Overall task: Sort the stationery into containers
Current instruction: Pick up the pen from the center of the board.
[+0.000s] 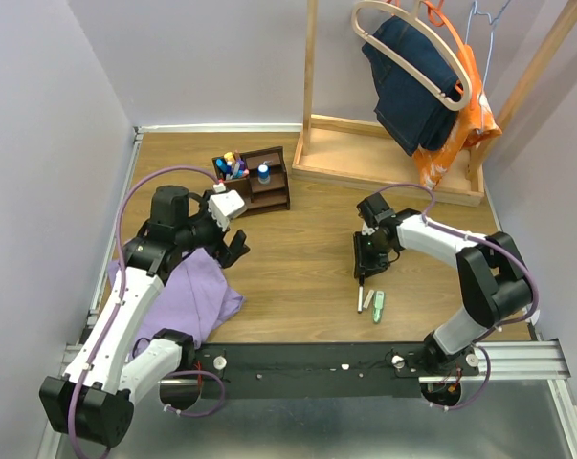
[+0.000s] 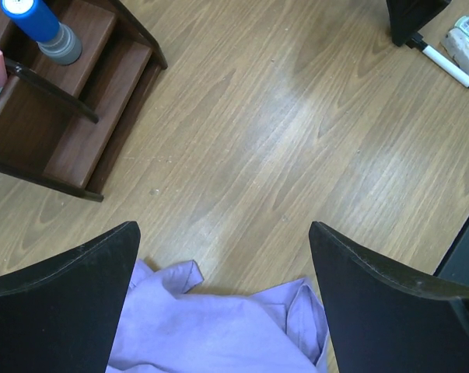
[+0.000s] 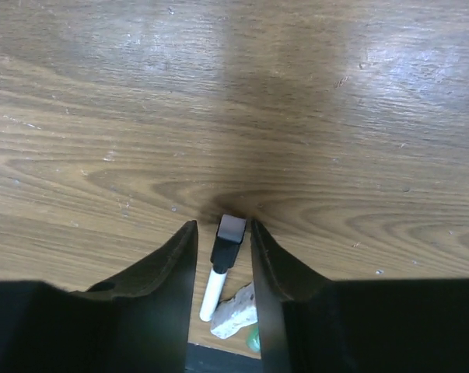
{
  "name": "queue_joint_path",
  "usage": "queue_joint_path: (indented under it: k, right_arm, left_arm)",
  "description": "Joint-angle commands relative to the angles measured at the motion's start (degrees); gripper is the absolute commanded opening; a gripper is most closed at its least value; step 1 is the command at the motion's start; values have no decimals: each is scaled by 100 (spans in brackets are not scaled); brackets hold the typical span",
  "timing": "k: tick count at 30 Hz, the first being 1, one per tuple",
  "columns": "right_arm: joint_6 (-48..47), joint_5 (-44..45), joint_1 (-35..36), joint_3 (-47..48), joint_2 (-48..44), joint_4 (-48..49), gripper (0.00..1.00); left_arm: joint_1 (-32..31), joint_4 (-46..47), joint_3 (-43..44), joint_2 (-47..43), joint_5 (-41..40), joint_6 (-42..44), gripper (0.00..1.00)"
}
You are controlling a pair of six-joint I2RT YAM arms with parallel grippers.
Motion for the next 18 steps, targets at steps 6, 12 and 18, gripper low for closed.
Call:
queue_joint_path:
  k: [6,12,18]
  right_arm:
    - [49,415,-16,-71,492,-268,6]
    - [-188,100,-16,1333,298,-147,0]
    - [-232,-762,37,3326,728,1196,1]
  left_arm:
    - [244,159,-266,-403,-16,-207,99]
    - [358,-105,-91,-518,-183,65,99]
    - [726,-202,200,-588,-648,48,99]
